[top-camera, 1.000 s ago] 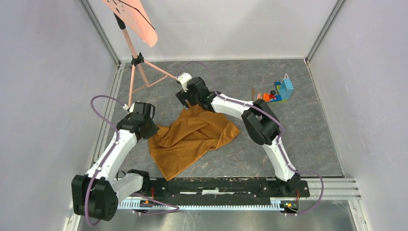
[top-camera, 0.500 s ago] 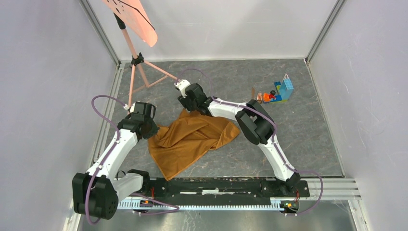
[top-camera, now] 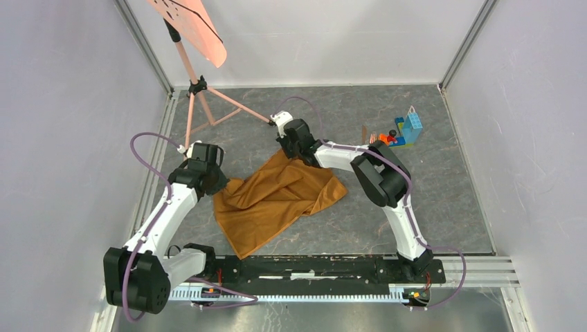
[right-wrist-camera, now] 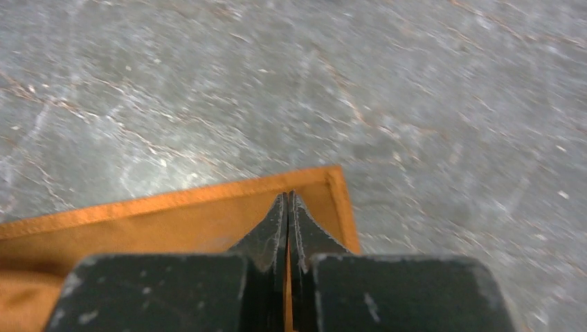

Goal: Fold the napkin into a case and place the utensils inside
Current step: Flatten out the crumpled napkin at the center of the board.

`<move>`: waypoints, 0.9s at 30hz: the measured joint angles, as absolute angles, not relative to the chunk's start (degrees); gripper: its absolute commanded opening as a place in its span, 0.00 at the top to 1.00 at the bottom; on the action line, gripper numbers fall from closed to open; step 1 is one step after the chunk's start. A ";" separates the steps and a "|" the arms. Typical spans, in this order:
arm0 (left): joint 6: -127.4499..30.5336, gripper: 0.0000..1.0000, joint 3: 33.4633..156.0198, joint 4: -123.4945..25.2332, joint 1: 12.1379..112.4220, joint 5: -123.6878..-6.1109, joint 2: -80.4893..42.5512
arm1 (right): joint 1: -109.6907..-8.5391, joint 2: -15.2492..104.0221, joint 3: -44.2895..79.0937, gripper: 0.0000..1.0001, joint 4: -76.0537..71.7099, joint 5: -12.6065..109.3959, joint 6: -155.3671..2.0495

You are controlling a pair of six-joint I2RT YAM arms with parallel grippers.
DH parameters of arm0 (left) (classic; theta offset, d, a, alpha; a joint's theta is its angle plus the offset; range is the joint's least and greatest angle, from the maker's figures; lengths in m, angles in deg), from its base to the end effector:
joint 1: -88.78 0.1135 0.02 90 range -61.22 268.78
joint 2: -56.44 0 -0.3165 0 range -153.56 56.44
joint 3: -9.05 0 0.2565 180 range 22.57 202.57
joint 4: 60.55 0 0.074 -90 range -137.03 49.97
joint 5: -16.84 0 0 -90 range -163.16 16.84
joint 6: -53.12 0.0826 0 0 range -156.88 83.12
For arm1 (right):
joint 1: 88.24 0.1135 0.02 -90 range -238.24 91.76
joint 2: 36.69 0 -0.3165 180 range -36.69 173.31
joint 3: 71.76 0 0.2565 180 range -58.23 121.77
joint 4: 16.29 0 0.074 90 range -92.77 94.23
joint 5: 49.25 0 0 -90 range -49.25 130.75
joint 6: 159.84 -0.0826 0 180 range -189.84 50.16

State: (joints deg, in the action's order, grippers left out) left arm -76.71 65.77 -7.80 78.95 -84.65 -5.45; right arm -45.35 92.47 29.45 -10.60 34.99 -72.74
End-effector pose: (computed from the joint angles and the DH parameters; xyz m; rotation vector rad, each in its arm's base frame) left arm 0.2084 -0.0194 0.2383 -0.7316 2.4451 -0.0751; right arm 0.4280 0.3863 0.1522 -0.6886 2.0640 0.3525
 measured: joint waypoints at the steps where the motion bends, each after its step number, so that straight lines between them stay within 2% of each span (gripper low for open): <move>1: -76.71 0.98 66.06 -8.00 78.95 -84.67 -5.45 | -45.68 91.25 28.22 0.94 -10.01 34.10 -72.78; 7: -76.25 0.98 66.91 -8.74 78.98 -84.27 -8.05 | -46.13 88.64 27.24 0.89 -8.99 30.71 -73.96; 11: -74.94 0.98 68.99 -9.55 78.98 -83.31 -13.60 | -46.13 88.43 24.75 0.58 -9.84 30.21 -74.55; 13: -74.35 0.98 70.19 -9.88 78.95 -83.31 -15.83 | -46.13 88.45 23.55 0.51 -10.14 30.84 -74.03; 18: -73.72 0.98 73.77 -10.76 78.98 -83.60 -21.01 | -46.16 89.39 25.14 0.52 -9.77 30.03 -72.74; 24: -73.78 0.98 79.56 -11.19 78.98 -83.55 -28.01 | -46.46 90.26 26.34 0.55 -8.66 20.39 -74.66; 26: -73.78 0.91 83.00 -11.02 78.98 -83.55 -31.29 | -47.71 90.39 27.09 0.54 -6.82 17.90 -76.32; 27: -73.78 0.83 85.20 -10.82 78.98 -83.55 -33.19 | -48.74 90.66 28.07 0.53 -5.44 17.16 -77.00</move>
